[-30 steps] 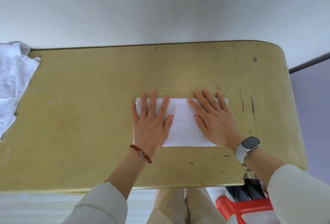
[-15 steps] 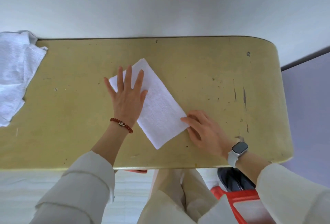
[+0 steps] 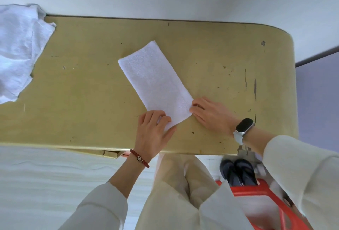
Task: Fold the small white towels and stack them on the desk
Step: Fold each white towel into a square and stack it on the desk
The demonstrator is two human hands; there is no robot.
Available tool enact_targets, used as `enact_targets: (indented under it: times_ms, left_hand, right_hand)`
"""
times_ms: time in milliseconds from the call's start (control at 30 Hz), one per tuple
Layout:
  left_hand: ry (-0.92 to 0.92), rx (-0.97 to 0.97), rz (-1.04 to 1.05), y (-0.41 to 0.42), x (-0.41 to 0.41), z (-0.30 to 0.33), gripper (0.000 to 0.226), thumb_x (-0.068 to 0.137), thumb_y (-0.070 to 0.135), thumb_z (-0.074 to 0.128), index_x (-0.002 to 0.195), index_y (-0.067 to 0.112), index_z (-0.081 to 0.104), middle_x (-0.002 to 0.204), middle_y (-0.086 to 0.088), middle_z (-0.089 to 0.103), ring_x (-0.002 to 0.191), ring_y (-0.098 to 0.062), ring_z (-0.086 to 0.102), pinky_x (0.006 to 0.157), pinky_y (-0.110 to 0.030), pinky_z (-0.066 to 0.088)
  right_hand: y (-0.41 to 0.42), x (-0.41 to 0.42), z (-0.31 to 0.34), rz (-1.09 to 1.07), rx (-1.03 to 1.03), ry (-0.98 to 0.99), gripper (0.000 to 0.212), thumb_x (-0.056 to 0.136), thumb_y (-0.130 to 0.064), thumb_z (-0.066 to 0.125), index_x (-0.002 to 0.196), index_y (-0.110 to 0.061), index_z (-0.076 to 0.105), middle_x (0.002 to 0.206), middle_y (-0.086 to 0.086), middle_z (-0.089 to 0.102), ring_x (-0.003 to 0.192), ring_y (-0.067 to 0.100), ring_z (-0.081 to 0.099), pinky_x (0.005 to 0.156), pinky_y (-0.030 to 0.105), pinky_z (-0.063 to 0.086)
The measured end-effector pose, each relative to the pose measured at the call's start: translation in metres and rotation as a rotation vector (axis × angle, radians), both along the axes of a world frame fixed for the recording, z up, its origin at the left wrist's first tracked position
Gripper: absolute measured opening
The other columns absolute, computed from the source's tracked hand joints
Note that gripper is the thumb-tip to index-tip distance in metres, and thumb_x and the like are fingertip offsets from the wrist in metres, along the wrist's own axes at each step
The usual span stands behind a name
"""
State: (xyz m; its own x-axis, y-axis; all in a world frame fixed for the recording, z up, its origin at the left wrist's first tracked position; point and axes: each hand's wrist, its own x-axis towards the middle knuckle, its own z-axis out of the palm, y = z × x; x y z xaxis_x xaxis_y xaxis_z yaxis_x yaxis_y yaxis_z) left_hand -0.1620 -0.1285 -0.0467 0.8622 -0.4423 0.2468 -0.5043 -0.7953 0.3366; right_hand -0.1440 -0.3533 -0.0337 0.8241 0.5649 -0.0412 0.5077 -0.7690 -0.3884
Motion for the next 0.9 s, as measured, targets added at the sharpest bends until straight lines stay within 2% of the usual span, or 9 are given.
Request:
enact_targets:
  times_ms: [133, 267, 367, 433, 567, 700, 767, 833, 900]
  left_hand:
    - [-0.026, -0.04, 0.071, 0.001, -0.005, 0.002, 0.003, 0.077, 0.016, 0.058, 0.079, 0.018, 0.059, 0.082, -0.002, 0.061, 0.081, -0.016, 0.046, 0.075, -0.029, 0.032]
    - [-0.004, -0.04, 0.091, 0.003, -0.007, 0.002, 0.019, 0.07, 0.011, 0.054, 0.085, 0.023, 0.054, 0.082, -0.003, 0.059, 0.08, -0.016, 0.044, 0.076, -0.028, 0.03]
    - [0.038, -0.031, 0.097, 0.004, -0.006, 0.003, 0.025, 0.068, 0.013, 0.051, 0.09, 0.024, 0.051, 0.085, -0.003, 0.059, 0.081, -0.017, 0.044, 0.076, -0.028, 0.031]
    - [0.07, -0.034, 0.095, 0.005, -0.006, 0.004, 0.027, 0.069, 0.015, 0.05, 0.095, 0.023, 0.051, 0.088, -0.004, 0.059, 0.082, -0.017, 0.045, 0.077, -0.029, 0.032]
    - [0.115, -0.05, 0.068, 0.008, -0.004, 0.005, 0.026, 0.07, 0.014, 0.05, 0.096, 0.022, 0.05, 0.088, -0.004, 0.06, 0.081, -0.016, 0.045, 0.075, -0.027, 0.033]
    - [0.132, -0.092, 0.032, 0.006, -0.006, 0.009, 0.023, 0.074, 0.007, 0.047, 0.094, 0.019, 0.049, 0.084, -0.002, 0.065, 0.082, -0.016, 0.046, 0.072, -0.026, 0.039]
    - [0.121, -0.128, 0.045, 0.005, -0.006, 0.013, 0.02, 0.078, 0.005, 0.045, 0.093, 0.016, 0.049, 0.081, -0.002, 0.066, 0.081, -0.015, 0.047, 0.069, -0.023, 0.041]
    - [0.104, -0.139, 0.055, 0.005, -0.005, 0.019, 0.017, 0.08, 0.004, 0.043, 0.091, 0.016, 0.048, 0.074, -0.002, 0.063, 0.079, -0.014, 0.045, 0.066, -0.022, 0.038]
    - [0.094, -0.143, 0.04, 0.007, -0.003, 0.025, 0.017, 0.079, 0.002, 0.041, 0.088, 0.017, 0.044, 0.073, -0.002, 0.061, 0.078, -0.014, 0.044, 0.059, -0.02, 0.038]
  right_hand:
    - [0.0, 0.002, 0.0, 0.003, 0.028, -0.049, 0.016, 0.069, 0.005, 0.072, 0.079, -0.001, 0.061, 0.084, 0.012, 0.06, 0.061, 0.025, 0.055, 0.034, 0.03, 0.043]
    - [0.0, 0.001, -0.002, 0.009, 0.012, -0.067, 0.016, 0.068, 0.004, 0.071, 0.08, -0.001, 0.061, 0.084, 0.012, 0.06, 0.059, 0.023, 0.053, 0.032, 0.029, 0.042]
    - [-0.002, -0.001, -0.005, 0.038, -0.032, -0.099, 0.009, 0.076, 0.0, 0.057, 0.083, -0.002, 0.062, 0.085, 0.01, 0.059, 0.06, 0.022, 0.052, 0.033, 0.029, 0.042]
    - [-0.002, -0.003, -0.007, 0.032, -0.033, -0.134, 0.02, 0.079, -0.003, 0.043, 0.086, -0.003, 0.062, 0.085, 0.01, 0.06, 0.062, 0.022, 0.053, 0.034, 0.029, 0.042]
    - [0.001, -0.005, -0.011, 0.007, -0.071, -0.2, 0.023, 0.081, -0.004, 0.041, 0.087, -0.005, 0.063, 0.087, 0.006, 0.061, 0.063, 0.021, 0.05, 0.041, 0.028, 0.043]
    - [0.012, 0.005, -0.009, -0.023, -0.13, -0.222, 0.024, 0.075, -0.001, 0.035, 0.068, -0.005, 0.058, 0.071, 0.006, 0.057, 0.051, 0.021, 0.046, 0.037, 0.023, 0.025]
    - [0.016, 0.009, -0.005, -0.053, -0.11, -0.199, 0.024, 0.073, -0.003, 0.034, 0.065, -0.005, 0.056, 0.068, 0.006, 0.056, 0.047, 0.02, 0.046, 0.035, 0.02, 0.021]
    - [0.018, 0.01, -0.002, -0.071, -0.02, -0.171, 0.019, 0.074, -0.006, 0.036, 0.071, -0.004, 0.055, 0.072, 0.007, 0.06, 0.043, 0.02, 0.045, 0.033, 0.019, 0.021]
    - [0.019, 0.009, 0.004, -0.086, 0.069, -0.136, 0.014, 0.077, -0.009, 0.036, 0.083, -0.007, 0.048, 0.077, 0.007, 0.062, 0.041, 0.017, 0.035, 0.034, 0.02, 0.016]
